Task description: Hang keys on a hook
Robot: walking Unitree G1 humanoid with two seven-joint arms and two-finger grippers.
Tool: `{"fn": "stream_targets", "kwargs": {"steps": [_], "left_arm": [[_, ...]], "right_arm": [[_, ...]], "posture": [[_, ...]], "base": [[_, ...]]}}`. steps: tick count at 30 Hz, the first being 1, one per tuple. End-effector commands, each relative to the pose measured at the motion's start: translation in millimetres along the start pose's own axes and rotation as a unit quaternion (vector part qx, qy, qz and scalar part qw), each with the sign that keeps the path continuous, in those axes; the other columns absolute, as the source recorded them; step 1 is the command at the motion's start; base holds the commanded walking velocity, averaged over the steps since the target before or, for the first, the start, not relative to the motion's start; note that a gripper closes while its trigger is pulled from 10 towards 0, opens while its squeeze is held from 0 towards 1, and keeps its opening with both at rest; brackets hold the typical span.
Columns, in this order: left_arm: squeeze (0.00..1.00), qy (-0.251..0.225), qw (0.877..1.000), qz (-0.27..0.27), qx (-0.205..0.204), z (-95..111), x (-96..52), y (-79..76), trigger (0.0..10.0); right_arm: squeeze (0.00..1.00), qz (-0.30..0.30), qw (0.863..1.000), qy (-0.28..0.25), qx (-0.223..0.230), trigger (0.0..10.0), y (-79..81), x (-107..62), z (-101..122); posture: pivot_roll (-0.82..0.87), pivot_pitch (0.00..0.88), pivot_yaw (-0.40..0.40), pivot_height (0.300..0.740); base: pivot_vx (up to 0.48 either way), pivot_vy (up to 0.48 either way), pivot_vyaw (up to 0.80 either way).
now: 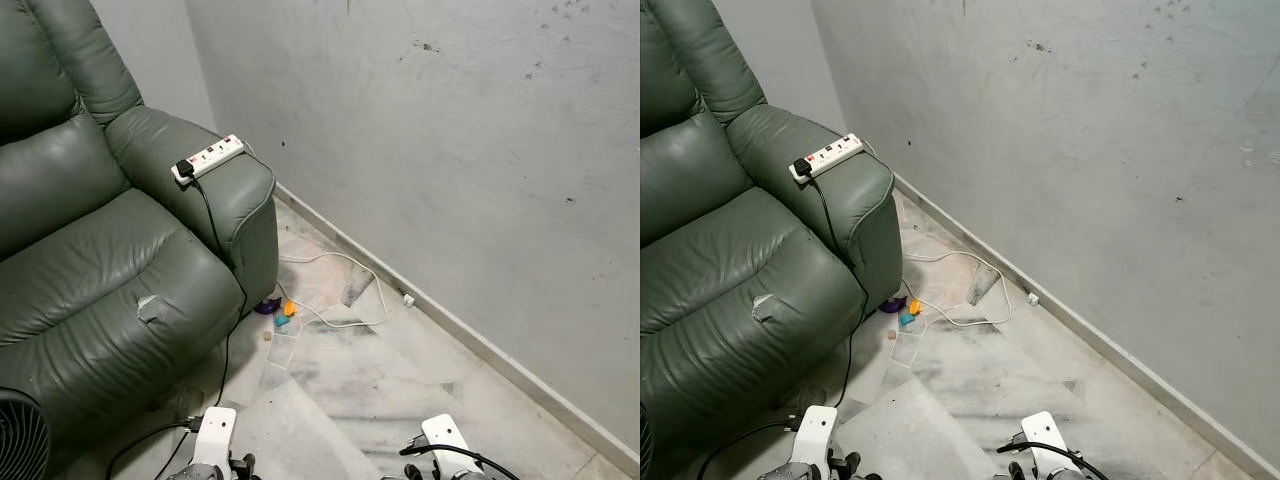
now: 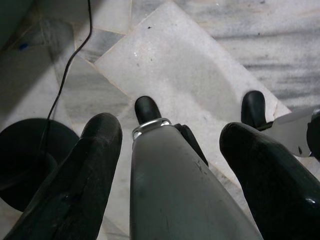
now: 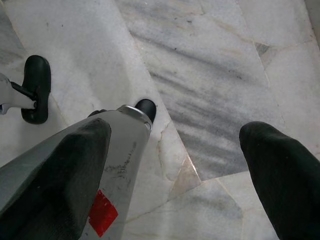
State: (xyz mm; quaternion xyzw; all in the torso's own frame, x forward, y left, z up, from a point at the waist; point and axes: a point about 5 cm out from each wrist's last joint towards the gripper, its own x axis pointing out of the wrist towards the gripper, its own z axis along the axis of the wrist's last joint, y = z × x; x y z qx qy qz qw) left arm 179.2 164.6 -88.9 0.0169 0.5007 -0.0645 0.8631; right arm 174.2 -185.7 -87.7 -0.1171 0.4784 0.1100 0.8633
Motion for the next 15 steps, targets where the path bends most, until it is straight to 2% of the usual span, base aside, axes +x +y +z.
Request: {"fn": "stream_targets", "kwargs": {"steps": [1, 15], "left_arm": [[0.00, 0.010, 1.000, 0.005, 0.006, -5.5, -1.1, 4.3, 10.0], [0.00, 0.010, 1.000, 0.006, 0.009, -5.1, -1.2, 4.7, 10.0]], "right_arm": [[0.00, 0.003, 1.000, 0.010, 0.005, 10.0, 0.3, -0.7, -4.8], [0.00, 0.003, 1.000, 0.011, 0.003, 10.0, 0.5, -0.6, -4.7]], "posture": [[-0.17, 0.109, -0.002, 0.740], [-0.17, 0.110, 0.000, 0.740]], "base": [[0.000, 0.000, 0.00], [0.000, 0.000, 0.00]]}}
